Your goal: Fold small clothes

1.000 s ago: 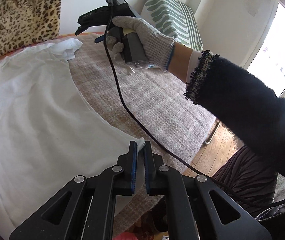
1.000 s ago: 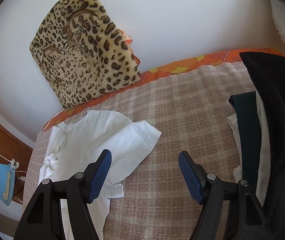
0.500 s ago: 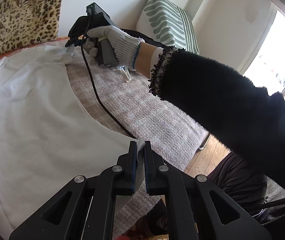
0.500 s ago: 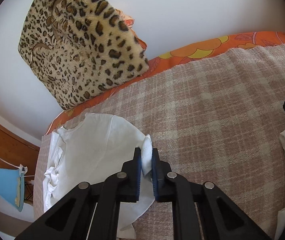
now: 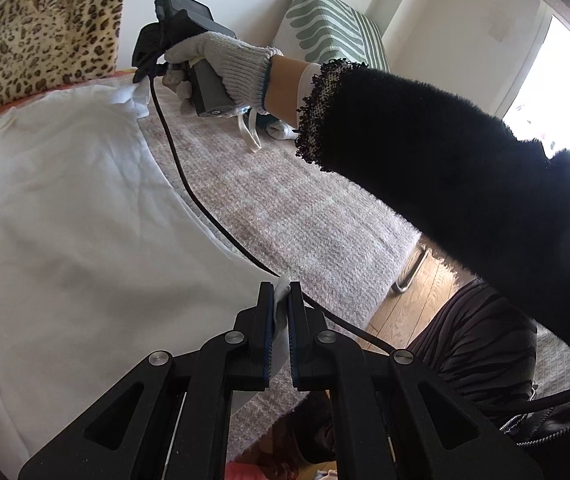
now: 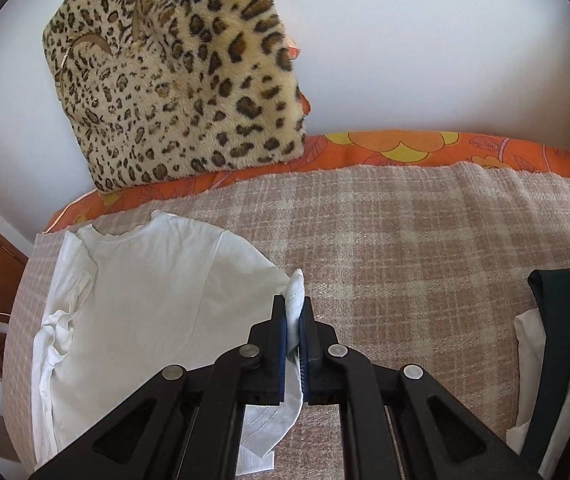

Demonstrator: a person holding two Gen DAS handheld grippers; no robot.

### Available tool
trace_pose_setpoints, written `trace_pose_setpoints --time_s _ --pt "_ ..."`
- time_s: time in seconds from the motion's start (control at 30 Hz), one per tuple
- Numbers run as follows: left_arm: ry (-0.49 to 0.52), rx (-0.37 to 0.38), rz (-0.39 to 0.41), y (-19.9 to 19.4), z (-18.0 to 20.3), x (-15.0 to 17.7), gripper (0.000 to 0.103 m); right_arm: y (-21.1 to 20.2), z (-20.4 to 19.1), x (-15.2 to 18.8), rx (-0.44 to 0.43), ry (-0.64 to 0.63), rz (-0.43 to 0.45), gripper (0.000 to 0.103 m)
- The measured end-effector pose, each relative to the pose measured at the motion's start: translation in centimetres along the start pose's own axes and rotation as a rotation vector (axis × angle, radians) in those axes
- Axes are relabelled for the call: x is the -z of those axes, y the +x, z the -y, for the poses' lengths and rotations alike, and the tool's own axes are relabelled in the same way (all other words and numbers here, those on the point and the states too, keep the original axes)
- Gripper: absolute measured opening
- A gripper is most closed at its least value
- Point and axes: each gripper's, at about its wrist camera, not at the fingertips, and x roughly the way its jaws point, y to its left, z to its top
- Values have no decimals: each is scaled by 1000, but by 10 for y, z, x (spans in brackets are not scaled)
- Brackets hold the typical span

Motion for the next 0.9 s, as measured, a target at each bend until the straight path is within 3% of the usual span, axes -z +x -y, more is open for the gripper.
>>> trace_pose_setpoints --time_s 0.13,0.43,0.9 --pt "-14 -23 34 -12 -6 0 5 -12 -3 -6 -5 6 17 3" --pt "-47 -59 58 -25 -13 11 5 -37 -54 -31 10 -94 52 3" --pt "-164 -101 116 -52 -42 26 5 -40 -118 -48 21 -169 58 3"
